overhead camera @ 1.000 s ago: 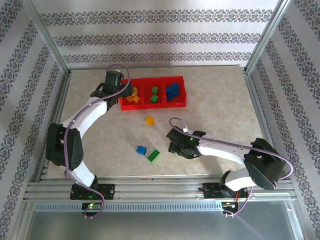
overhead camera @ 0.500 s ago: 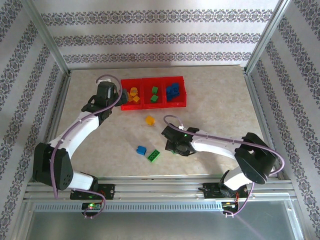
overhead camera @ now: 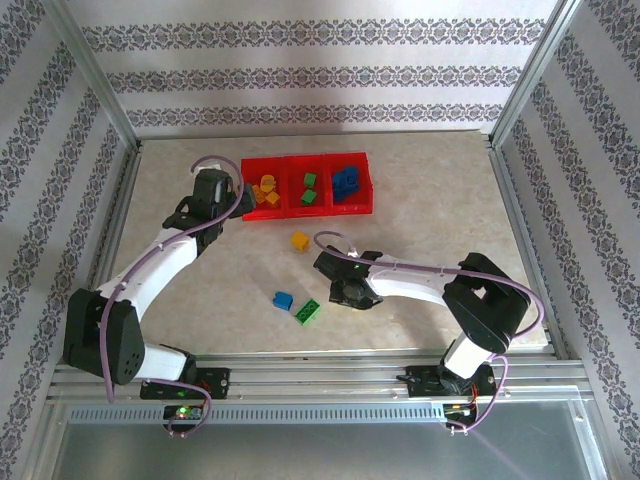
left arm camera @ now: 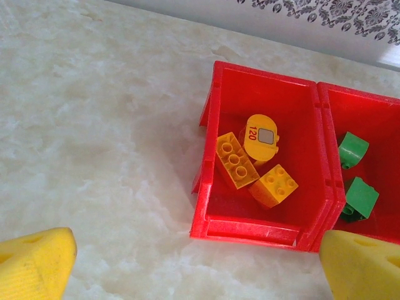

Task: Sort the legos into containers by color
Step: Pick up the lego from the bottom-center of the table, then place the lego in the container.

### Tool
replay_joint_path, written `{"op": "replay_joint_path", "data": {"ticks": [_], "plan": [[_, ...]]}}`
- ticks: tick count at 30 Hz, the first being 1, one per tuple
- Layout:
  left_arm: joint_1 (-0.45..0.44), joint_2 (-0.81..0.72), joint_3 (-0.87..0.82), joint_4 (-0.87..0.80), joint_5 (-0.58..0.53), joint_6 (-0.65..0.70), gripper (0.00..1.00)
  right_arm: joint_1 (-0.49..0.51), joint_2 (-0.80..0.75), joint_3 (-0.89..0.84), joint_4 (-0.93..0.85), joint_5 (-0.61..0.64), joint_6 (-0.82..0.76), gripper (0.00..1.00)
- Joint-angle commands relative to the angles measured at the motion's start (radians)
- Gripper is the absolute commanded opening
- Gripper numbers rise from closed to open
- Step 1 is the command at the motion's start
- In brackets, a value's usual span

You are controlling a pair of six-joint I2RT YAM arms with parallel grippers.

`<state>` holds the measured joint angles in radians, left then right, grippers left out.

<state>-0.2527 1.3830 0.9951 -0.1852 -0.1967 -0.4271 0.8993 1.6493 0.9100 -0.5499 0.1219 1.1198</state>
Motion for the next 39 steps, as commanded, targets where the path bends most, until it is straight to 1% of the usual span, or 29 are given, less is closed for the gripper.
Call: {"op": "replay_joint_path", "data": {"ticks": [1,5,12,17,22,28,33,39], "plan": [[0.018,-0.022,-0.014,0.037,-0.022,-0.012,1.0,0.004,0.015,0.027,-0.033,0.007,-0.024,0.41],[0.022,-0.025,-0.017,0.039,-0.02,-0.015,1.0,0.001,0.018,0.038,-0.039,0.01,-0.057,0.34],[0.03,-0.037,-0.023,0.036,-0.017,-0.014,1.0,-0.001,0.017,0.091,-0.073,0.038,-0.15,0.26],[0.03,-0.055,-0.035,0.028,-0.016,-0.014,1.0,-0.011,-0.001,0.187,-0.124,0.101,-0.265,0.25],[0.032,-0.079,-0.067,0.021,0.007,-0.022,1.0,-0.061,0.022,0.326,-0.134,0.119,-0.397,0.25],[0.032,-0.116,-0.117,-0.006,0.029,-0.036,1.0,-0.146,0.134,0.53,-0.139,0.077,-0.51,0.25],[0.032,-0.155,-0.16,-0.025,0.057,-0.051,1.0,-0.185,0.247,0.698,-0.144,0.083,-0.587,0.25],[0.032,-0.207,-0.221,-0.035,0.083,-0.072,1.0,-0.227,0.387,0.876,-0.129,0.076,-0.642,0.25]]}}
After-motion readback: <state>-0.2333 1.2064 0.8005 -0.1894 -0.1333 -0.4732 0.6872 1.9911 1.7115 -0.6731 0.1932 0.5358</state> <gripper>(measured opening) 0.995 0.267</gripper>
